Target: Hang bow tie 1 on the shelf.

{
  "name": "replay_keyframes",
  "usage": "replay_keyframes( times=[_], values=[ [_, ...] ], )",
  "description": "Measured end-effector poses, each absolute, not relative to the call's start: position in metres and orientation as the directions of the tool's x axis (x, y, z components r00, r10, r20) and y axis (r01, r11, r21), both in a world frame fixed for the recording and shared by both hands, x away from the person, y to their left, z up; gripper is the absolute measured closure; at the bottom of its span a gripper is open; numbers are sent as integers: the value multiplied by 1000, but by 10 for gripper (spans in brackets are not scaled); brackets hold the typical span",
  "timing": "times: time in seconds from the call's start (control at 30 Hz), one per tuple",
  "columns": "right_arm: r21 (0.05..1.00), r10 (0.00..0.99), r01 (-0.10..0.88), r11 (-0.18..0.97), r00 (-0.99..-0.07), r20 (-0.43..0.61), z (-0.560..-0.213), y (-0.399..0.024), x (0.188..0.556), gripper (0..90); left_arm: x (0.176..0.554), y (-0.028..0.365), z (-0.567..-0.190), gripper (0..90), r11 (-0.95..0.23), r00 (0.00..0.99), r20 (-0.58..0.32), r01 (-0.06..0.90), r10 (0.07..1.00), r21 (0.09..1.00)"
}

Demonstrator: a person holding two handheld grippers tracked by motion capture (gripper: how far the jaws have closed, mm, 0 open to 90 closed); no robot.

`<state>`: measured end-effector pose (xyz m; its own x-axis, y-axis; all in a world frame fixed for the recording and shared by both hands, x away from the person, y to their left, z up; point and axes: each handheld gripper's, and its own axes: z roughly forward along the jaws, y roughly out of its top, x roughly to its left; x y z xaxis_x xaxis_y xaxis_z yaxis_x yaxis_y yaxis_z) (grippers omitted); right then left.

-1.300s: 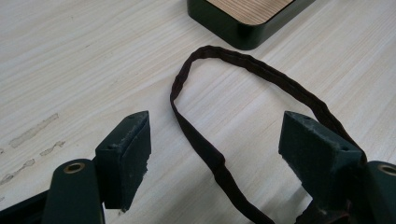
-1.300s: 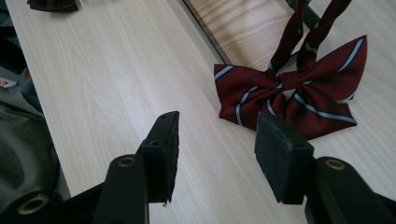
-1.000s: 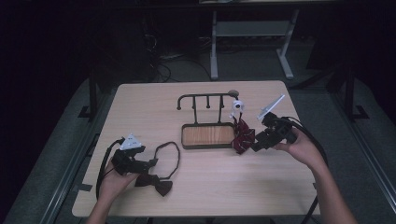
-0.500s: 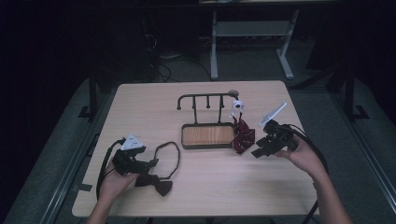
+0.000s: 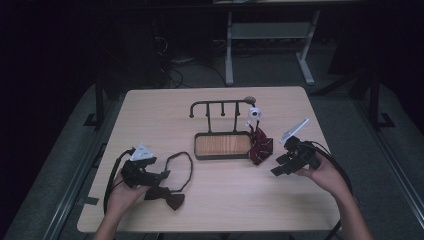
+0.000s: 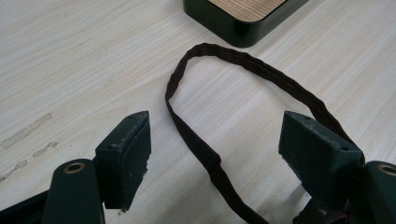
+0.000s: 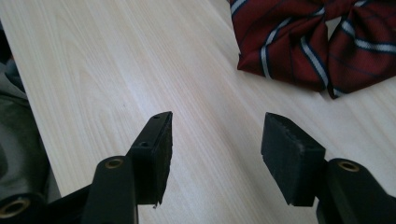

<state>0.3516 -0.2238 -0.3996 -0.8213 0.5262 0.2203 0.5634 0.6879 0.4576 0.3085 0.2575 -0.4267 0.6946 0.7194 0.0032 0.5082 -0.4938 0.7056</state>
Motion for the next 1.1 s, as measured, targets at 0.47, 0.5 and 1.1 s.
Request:
replay_keyframes(
  times=[0.47, 0.5, 1.1],
  values=[
    [464, 520, 564, 683, -822, 233, -415, -225, 340, 415, 309, 256, -428, 258, -495, 697, -6, 515, 717, 699],
    [467, 523, 566, 679, -820, 234, -416, -225, 338, 411, 309, 255, -428, 258, -497, 698, -4, 514, 716, 700],
    [488, 520, 564, 666, -820, 238, -430, -225, 325, 386, 310, 252, -429, 263, -508, 708, -3, 510, 706, 694]
  ],
)
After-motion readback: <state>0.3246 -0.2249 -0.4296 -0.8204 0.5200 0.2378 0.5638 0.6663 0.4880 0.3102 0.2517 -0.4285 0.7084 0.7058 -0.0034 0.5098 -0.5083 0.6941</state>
